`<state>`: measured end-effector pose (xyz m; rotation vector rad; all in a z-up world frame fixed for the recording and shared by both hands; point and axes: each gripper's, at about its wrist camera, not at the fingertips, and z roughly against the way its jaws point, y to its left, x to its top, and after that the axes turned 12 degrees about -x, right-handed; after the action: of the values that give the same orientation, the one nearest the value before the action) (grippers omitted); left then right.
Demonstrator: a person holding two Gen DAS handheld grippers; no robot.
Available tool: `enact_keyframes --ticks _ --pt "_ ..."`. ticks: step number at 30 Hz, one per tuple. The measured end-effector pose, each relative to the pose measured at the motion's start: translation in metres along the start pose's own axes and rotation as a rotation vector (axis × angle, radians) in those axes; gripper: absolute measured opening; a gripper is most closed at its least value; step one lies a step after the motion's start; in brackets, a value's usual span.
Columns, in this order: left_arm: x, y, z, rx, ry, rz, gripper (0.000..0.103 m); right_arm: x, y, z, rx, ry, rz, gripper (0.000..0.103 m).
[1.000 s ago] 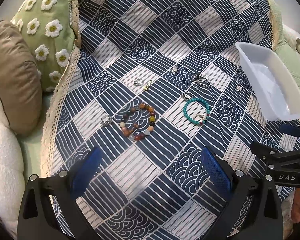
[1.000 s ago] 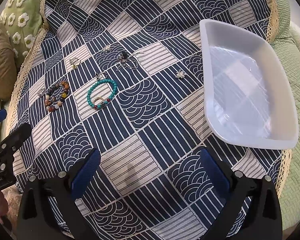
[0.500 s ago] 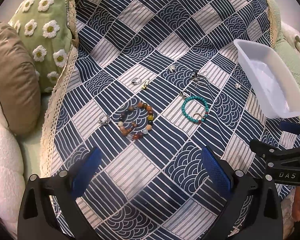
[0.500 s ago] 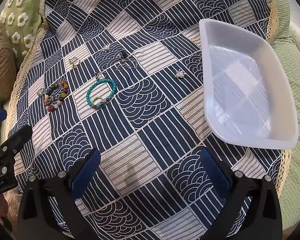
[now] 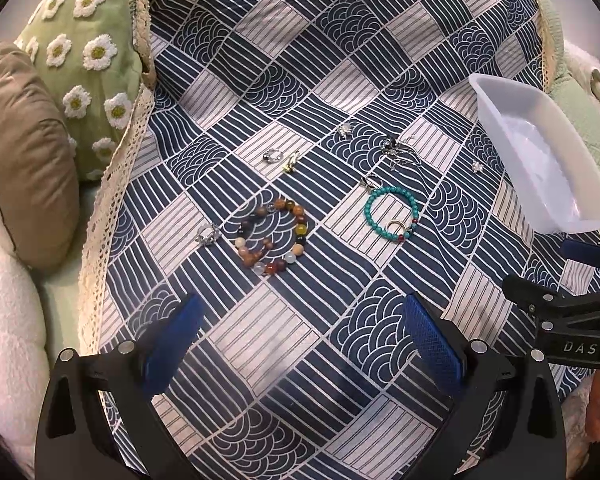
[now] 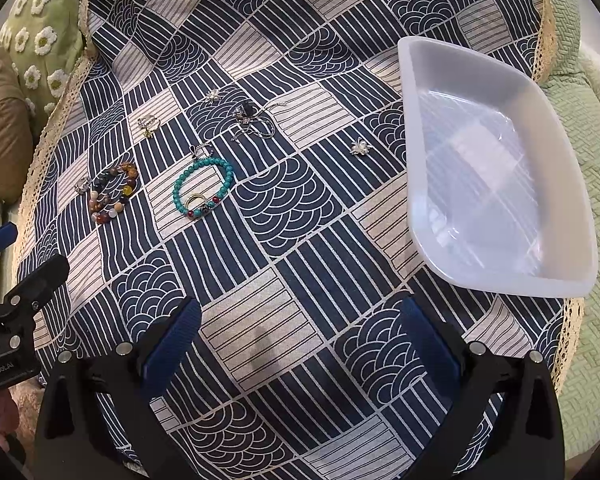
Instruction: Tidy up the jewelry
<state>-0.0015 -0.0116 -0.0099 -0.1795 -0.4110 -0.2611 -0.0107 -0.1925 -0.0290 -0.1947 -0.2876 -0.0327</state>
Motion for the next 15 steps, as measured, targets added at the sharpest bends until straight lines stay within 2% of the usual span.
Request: enact_keyframes --ticks 15 --pt "0.0001 -0.0011 0.0004 0.009 0.001 -0.005 0.095 0.0006 0.0002 -0.0003 -0.003 0.002 0.0 0.098"
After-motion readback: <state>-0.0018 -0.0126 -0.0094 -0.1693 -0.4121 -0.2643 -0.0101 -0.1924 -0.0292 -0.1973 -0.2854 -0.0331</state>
